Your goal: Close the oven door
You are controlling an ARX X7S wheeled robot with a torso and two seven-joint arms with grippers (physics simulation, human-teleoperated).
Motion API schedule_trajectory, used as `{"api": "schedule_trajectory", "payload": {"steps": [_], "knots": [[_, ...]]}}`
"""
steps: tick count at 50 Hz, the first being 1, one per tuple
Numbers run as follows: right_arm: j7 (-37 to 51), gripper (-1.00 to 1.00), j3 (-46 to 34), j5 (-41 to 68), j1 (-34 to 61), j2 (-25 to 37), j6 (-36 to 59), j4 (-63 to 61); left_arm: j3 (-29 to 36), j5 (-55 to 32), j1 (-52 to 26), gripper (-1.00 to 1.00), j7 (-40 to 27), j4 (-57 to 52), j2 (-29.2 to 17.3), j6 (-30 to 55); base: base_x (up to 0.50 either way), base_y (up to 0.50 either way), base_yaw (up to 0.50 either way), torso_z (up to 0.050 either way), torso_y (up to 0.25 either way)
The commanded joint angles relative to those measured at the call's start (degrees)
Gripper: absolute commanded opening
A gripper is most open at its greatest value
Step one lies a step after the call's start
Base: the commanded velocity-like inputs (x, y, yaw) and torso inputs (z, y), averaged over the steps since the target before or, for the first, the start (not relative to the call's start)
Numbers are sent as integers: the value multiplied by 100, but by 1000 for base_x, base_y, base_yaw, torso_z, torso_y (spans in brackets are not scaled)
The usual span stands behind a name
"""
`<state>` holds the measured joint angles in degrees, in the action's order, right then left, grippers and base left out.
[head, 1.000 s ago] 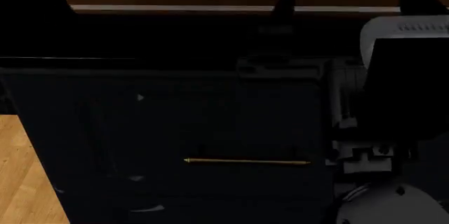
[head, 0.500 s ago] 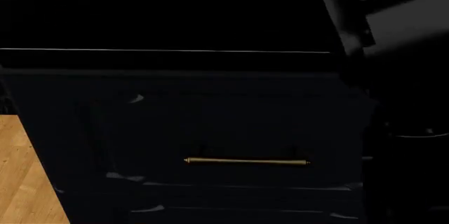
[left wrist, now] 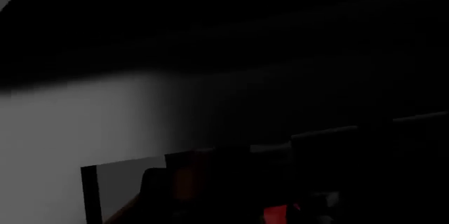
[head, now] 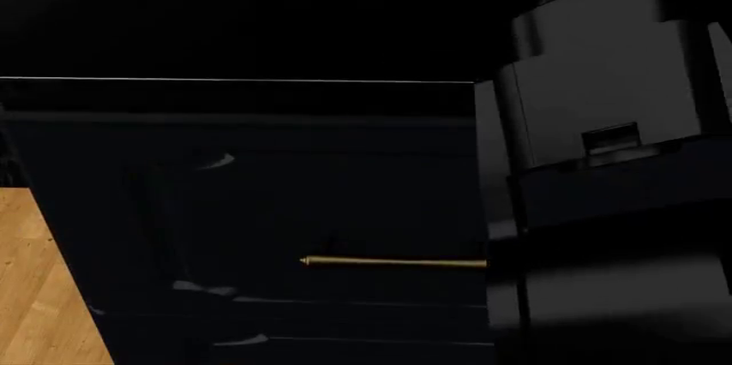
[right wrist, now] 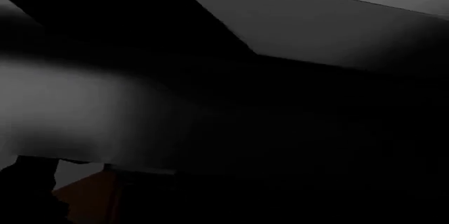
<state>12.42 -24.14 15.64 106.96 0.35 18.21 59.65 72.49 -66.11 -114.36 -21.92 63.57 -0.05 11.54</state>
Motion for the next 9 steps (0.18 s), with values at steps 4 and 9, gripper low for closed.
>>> {"api": "schedule_trajectory", "payload": {"steps": [4, 9], "knots": [[-569, 100, 196, -1008, 185, -33, 218, 1534, 1393, -1605, 105, 100, 229, 1124, 4, 105, 76, 0, 2, 16, -16], [-618, 100, 542, -1135, 173, -1, 94, 1534, 1415, -1700, 76, 100, 331, 1108, 4, -51, 72, -2, 2, 15, -16]]}}
